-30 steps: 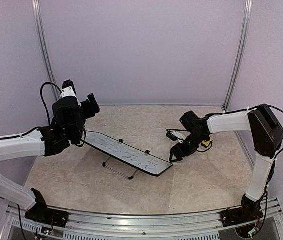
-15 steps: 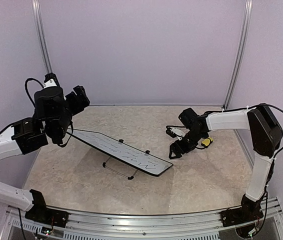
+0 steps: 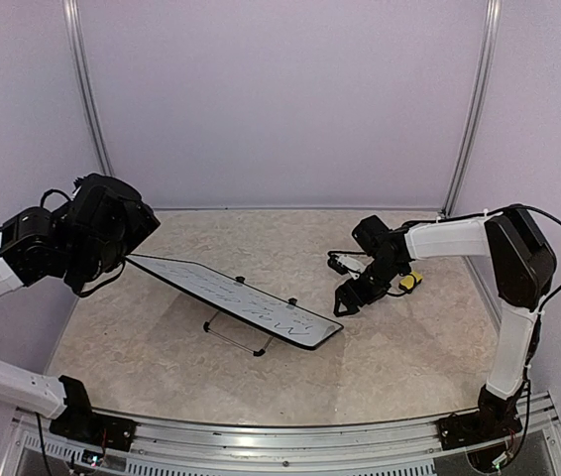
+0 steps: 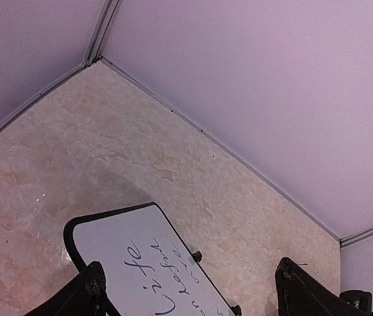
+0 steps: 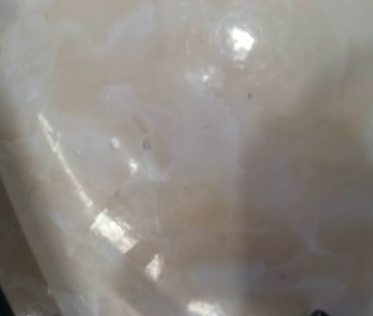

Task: Erase the whiteboard
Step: Rotate the whiteboard at the center of the board.

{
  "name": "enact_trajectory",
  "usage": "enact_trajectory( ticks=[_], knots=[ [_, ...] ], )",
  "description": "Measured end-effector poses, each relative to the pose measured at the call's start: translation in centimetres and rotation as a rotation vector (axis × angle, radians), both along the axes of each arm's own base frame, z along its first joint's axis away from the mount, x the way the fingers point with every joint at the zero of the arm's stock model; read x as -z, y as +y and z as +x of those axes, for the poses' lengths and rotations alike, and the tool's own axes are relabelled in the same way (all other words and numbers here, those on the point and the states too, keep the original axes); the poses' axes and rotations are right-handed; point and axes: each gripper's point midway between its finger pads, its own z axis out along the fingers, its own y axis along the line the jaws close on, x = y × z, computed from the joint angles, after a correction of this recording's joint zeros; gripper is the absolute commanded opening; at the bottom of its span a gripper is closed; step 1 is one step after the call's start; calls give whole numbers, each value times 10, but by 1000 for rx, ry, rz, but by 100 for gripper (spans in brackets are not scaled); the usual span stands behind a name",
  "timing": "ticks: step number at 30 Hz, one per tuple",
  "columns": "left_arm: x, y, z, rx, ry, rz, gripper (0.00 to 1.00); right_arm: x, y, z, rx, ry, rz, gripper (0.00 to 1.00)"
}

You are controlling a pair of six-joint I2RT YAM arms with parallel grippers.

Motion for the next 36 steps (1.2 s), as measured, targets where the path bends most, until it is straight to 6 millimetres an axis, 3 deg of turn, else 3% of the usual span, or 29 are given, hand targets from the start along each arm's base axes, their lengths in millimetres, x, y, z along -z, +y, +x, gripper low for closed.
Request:
enact_trajectory(
  ticks=[4,10,19,24,34,36],
  knots=[
    [10,8,-2,-24,43,-44,71,0,0,0,-14,-5,-3,77],
    [14,19,-8,-38,71,-106,71,1,0,-1,-23,-6,-5,77],
    [57,34,-9,-68,167,-111,71,1,0,-1,-25,-4,-3,77],
    [63,44,-5,-90,179,-130,69,1,1,-2,-27,-2,0,77],
    [83,45,20,-96,202,-134,52,1,1,-2,-28,0,4,77],
    [86,44,24,-87,205,-128,44,1,2,-2,-29,0,4,77]
  ],
)
